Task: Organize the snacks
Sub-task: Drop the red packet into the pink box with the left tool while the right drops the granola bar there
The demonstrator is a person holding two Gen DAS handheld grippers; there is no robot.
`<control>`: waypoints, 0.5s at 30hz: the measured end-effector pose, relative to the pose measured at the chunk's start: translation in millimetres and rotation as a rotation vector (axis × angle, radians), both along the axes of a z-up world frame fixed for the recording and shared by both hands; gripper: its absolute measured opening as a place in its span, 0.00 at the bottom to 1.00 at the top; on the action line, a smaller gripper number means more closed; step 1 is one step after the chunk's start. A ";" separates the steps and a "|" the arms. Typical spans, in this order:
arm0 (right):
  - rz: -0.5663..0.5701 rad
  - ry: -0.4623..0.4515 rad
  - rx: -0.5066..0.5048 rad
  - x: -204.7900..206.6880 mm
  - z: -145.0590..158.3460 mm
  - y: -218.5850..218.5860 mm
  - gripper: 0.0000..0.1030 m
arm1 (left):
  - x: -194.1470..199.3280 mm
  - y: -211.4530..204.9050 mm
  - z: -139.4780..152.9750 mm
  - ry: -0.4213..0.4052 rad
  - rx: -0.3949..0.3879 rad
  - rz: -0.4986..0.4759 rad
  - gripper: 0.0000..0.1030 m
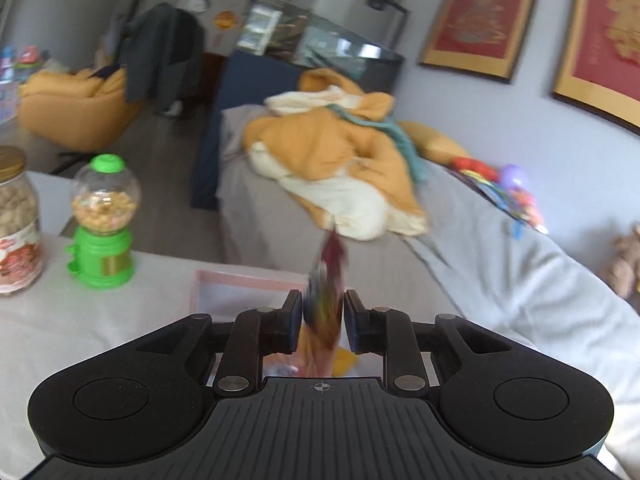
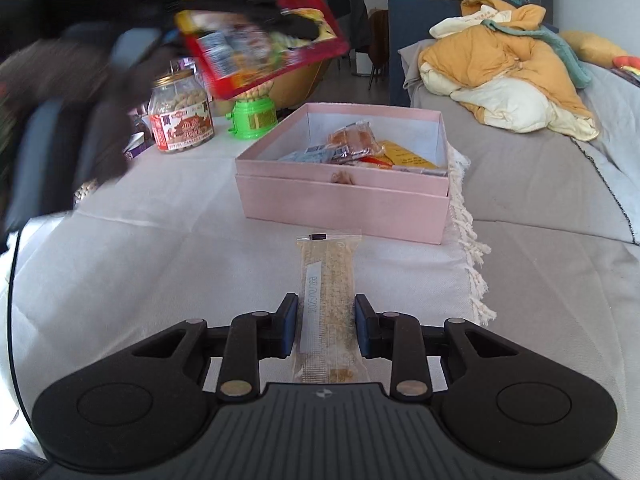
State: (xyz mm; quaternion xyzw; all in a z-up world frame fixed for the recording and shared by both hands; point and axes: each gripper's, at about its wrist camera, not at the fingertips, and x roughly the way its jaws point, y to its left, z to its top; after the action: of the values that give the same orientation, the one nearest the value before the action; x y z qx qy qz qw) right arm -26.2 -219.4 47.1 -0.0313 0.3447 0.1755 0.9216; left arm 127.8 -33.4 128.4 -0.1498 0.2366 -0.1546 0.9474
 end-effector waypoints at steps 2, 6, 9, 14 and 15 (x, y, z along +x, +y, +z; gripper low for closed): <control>0.002 -0.009 -0.012 -3.9 -1.7 -1.9 0.28 | -1.7 14.0 -4.9 -0.017 -0.021 0.041 0.25; -0.021 0.008 -0.020 0.5 -4.3 -9.1 0.28 | -18.3 37.1 -20.9 0.014 -0.004 0.078 0.25; -0.038 0.017 0.016 7.3 2.4 -14.9 0.28 | -43.1 39.0 -34.7 0.001 0.088 0.033 0.25; -0.046 -0.082 0.061 30.2 54.6 -14.5 0.28 | -83.7 20.2 -56.5 -0.038 0.234 -0.014 0.25; -0.047 -0.110 0.067 40.3 68.4 -11.0 0.28 | -86.8 14.4 -59.6 -0.029 0.257 -0.013 0.25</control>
State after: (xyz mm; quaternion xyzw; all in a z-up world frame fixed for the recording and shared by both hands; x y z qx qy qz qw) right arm 14.1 -230.3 115.5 -0.0020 0.2881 0.1634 0.9436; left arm 41.0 -18.9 68.8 -0.0234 0.2416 -0.1314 0.9611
